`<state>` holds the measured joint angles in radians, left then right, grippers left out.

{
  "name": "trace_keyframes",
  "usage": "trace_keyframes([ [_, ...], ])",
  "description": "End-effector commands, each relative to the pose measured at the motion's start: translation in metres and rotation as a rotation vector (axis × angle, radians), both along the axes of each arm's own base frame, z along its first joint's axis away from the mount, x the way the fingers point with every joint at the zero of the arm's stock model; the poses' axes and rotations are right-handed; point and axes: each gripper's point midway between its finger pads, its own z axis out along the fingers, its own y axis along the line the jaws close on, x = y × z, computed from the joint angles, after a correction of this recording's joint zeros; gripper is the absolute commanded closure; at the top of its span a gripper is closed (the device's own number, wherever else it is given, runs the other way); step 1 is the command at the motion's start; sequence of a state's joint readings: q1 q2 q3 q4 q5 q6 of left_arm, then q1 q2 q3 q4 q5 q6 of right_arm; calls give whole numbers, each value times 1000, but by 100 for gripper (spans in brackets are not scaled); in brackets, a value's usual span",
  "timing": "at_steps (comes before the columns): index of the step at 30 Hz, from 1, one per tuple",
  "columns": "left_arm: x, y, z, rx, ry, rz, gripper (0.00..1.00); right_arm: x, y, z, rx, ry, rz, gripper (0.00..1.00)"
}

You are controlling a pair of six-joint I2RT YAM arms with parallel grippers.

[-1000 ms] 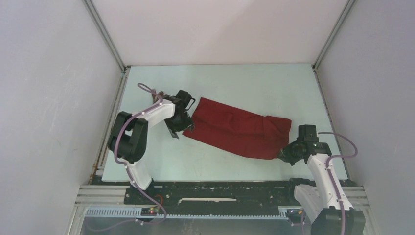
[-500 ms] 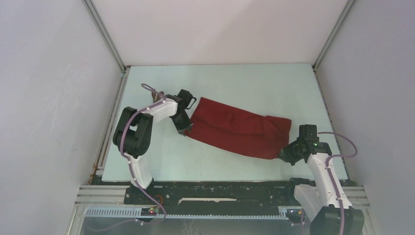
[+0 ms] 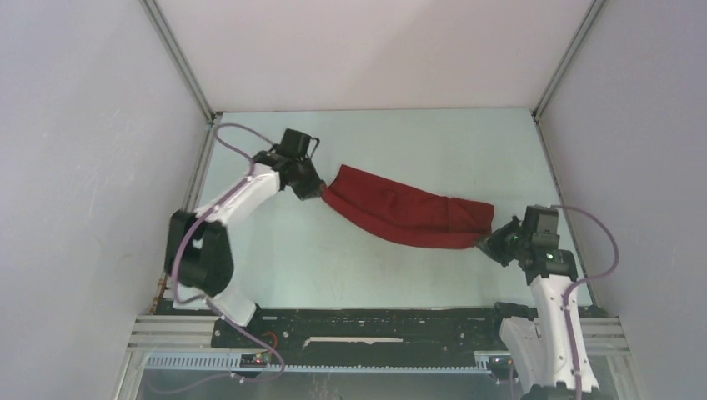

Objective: Fold the napkin into a case and place the utensils inside
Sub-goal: Smooth out the rectangle-folded napkin at the center of the board.

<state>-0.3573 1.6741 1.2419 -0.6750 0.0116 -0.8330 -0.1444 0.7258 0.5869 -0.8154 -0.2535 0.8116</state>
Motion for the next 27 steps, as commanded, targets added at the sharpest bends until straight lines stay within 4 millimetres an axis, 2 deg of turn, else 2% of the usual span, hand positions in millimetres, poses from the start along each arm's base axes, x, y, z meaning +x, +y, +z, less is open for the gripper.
trace_keyframes([
  [1,17,-15,165,-160,-439,-107,100,32,12,135,-91,-517,195,100],
  [4,-8,-8,249,-210,-656,-145,100,10,22,216,-161,-761,270,100],
  [5,-21,-6,279,-234,-737,-165,100,-4,28,251,-186,-860,298,100],
  [8,-70,7,359,-294,-982,-208,100,-50,42,319,-238,-1057,357,100],
  [11,-128,27,425,-347,-1195,-219,100,-95,53,367,-265,-1208,389,100],
  [13,-162,36,456,-386,-1296,-231,100,-119,58,390,-282,-1295,395,100],
  [14,-176,41,467,-399,-1331,-231,100,-129,59,401,-294,-1326,387,100],
  [16,-189,45,480,-416,-1362,-232,100,-142,57,418,-317,-1362,358,100],
  [21,-188,46,497,-434,-1379,-215,100,-157,62,457,-306,-1444,350,100],
  [22,-184,46,500,-427,-1382,-207,100,-152,56,460,-313,-1434,306,100],
  [24,-162,47,496,-394,-1350,-160,100,-126,35,452,-334,-1362,188,100],
  [27,-110,42,470,-329,-1242,-77,100,-68,-1,416,-365,-1194,32,100],
])
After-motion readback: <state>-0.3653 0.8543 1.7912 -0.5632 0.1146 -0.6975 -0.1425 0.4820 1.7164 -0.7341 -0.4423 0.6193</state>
